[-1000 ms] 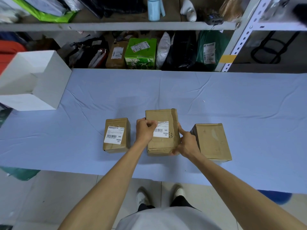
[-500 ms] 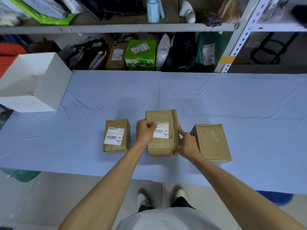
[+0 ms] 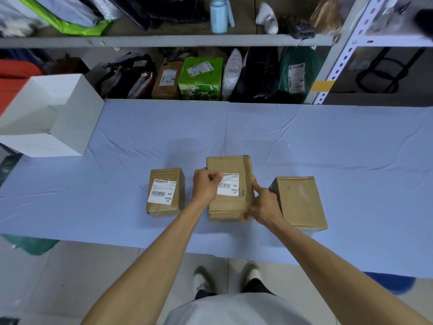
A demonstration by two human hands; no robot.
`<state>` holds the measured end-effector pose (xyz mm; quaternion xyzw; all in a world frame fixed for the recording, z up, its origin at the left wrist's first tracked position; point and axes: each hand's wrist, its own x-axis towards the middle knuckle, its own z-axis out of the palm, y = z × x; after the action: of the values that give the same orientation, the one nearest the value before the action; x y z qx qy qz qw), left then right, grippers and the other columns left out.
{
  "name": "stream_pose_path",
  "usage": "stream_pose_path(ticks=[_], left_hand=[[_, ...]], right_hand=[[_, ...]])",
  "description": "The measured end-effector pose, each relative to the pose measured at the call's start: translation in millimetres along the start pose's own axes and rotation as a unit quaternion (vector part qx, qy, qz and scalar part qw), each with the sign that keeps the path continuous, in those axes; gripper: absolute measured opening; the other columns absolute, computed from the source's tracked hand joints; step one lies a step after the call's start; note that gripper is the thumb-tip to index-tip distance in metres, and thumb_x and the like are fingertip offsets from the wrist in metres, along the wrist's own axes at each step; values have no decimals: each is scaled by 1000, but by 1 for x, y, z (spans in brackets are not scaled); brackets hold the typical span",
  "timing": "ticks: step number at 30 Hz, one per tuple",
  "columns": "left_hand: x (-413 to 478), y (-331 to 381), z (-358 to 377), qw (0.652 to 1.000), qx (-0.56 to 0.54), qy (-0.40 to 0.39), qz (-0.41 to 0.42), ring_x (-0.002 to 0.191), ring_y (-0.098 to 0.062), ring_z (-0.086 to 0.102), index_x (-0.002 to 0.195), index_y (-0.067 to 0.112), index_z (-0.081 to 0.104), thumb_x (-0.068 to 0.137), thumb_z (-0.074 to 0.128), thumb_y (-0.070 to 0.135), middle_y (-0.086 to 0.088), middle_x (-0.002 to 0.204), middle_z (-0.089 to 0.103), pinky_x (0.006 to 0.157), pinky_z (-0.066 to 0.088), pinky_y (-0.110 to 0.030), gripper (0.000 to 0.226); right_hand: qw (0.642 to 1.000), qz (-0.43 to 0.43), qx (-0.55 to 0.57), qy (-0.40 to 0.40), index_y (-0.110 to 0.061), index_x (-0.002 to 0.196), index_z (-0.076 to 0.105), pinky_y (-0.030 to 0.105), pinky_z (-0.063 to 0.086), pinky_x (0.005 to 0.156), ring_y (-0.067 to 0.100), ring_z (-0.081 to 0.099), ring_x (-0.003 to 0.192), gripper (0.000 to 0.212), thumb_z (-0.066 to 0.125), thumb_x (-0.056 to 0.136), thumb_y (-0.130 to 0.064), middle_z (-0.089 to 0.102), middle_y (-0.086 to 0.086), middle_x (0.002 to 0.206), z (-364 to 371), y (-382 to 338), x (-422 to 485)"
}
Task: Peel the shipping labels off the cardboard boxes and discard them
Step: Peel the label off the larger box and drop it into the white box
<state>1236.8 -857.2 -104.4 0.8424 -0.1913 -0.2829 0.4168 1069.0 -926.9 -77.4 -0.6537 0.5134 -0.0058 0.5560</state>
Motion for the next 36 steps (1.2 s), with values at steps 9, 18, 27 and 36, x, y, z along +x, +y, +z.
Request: stream_pose_path(ticks=[9,18,27,36], left_hand=[[-4,3,-4,1000,19,-7,15,100,-20,62,93,15,71,89,66,26,-9,115,62,87,52,-31,12],[-6,5,-6,1000,21,-11,13,96,-18,63,91,15,72,88,68,25,-9,113,63,76,47,-24,12],[-7,5,-7,1000,21,-16,9,96,-18,63,94,15,71,88,68,27,-9,114,63,77,48,-24,14],[-9,7,-7,1000,18,-17,7,97,-18,64,98,13,71,89,66,27,-10,115,63,77,47,-23,17]], right_hand=[[995,-1,-90,-32,-28,152,13,41,55,88,25,60,100,127,88,53,1,61,2,116,-1,-8,-7],[999,0,-47,-7,-29,149,25,22,55,56,17,60,86,88,76,79,-13,61,-3,106,0,-3,-1],[996,-29,-83,-18,-32,151,16,41,56,85,23,61,95,117,85,61,-3,63,5,115,0,-3,-5],[1000,-2,-8,-19,-33,150,17,51,55,85,33,61,102,116,84,62,1,60,0,112,3,-4,-1]])
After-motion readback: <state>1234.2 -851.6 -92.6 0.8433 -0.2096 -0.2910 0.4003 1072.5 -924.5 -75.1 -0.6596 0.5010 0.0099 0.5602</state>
